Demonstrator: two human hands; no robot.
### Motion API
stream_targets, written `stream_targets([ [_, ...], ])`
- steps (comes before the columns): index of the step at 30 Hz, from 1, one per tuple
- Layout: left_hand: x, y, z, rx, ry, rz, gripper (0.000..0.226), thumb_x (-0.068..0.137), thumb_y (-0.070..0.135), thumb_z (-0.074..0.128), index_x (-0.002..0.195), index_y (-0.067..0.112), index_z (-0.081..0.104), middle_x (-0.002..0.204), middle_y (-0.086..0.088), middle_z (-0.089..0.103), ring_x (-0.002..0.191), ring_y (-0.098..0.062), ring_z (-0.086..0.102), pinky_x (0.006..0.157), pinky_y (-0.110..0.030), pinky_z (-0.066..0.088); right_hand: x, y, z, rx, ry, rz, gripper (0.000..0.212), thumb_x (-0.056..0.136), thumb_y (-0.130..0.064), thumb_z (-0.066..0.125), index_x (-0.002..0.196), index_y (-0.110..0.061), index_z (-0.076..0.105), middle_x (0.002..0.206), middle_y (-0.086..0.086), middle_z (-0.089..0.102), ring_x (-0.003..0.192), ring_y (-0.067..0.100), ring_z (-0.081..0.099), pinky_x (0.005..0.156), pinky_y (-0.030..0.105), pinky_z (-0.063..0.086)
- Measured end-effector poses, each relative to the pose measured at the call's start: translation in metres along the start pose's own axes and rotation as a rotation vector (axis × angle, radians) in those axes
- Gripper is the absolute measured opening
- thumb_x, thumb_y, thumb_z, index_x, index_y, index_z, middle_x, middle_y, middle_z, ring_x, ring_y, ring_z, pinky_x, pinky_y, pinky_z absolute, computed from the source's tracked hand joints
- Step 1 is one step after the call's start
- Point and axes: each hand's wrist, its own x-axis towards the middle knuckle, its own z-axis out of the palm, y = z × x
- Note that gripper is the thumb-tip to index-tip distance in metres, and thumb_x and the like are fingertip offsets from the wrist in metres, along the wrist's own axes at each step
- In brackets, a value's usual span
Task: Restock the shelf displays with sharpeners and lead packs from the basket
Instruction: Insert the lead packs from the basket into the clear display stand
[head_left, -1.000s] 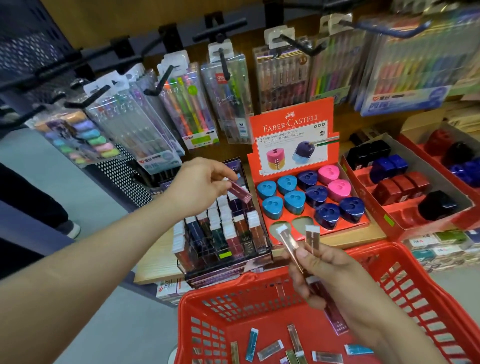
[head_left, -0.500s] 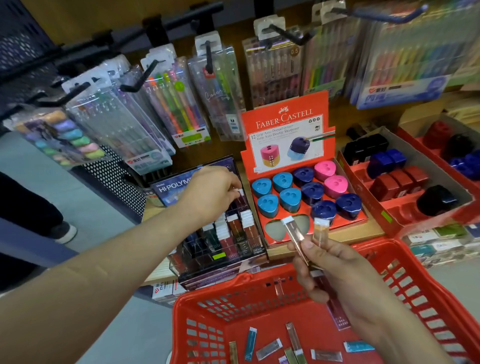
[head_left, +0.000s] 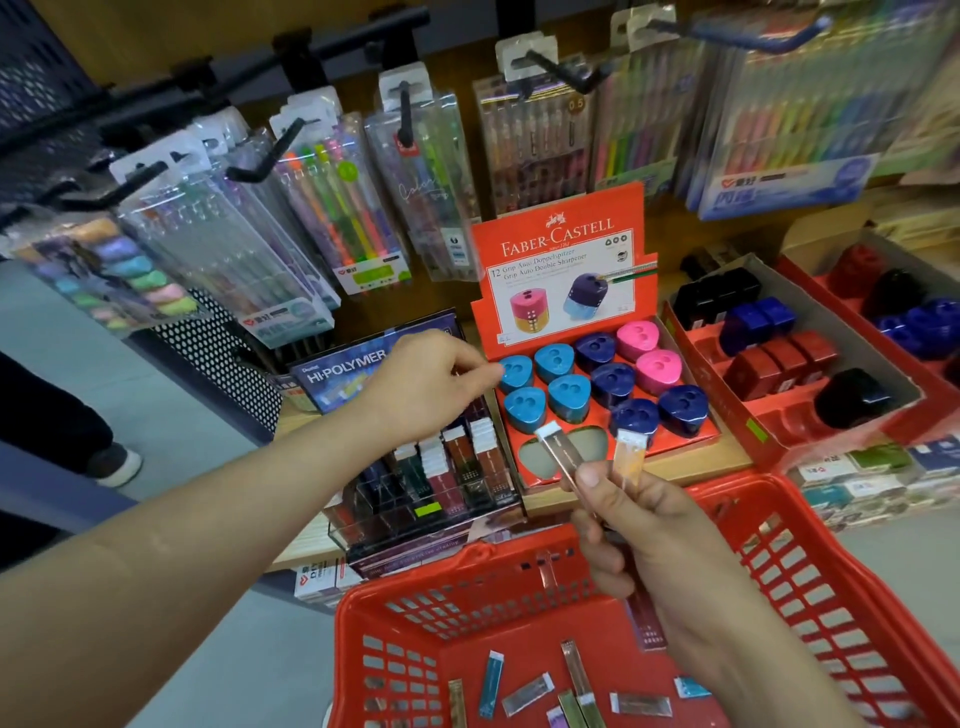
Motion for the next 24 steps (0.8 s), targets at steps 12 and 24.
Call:
stream_targets([
  [12, -0.032, 0.016, -0.053, -0.611, -0.088, -0.192, 0.009, 0.081, 0.002, 0.069, 0.088, 0.007, 0.071, 0.077, -0.014, 0.073, 0.067, -0.016, 0.070, 0.063, -0.019, 0.057, -0.003, -0.004, 0.005, 0.059, -0.020, 0.059, 0.034, 0.087, -0.026, 0.056, 0.113, -0.007, 0.067, 0.087, 0.011, 0.072, 0.055, 0.016, 0.048, 0.042, 0.025, 0.033],
  [24, -0.046, -0.031, -0.062, -0.432, 0.029, -0.241, 0.010, 0.078, 0.006, 0.075, 0.088, 0.008, 0.073, 0.067, -0.001, 0.072, 0.060, -0.007, 0.066, 0.060, -0.015, 0.054, -0.002, 0.011, 0.007, -0.065, -0.045, 0.038, 0.026, 0.090, -0.027, 0.054, 0.086, -0.010, 0.073, 0.058, 0.009, 0.045, 0.044, 0.012, 0.035, 0.036, 0.020, 0.027],
])
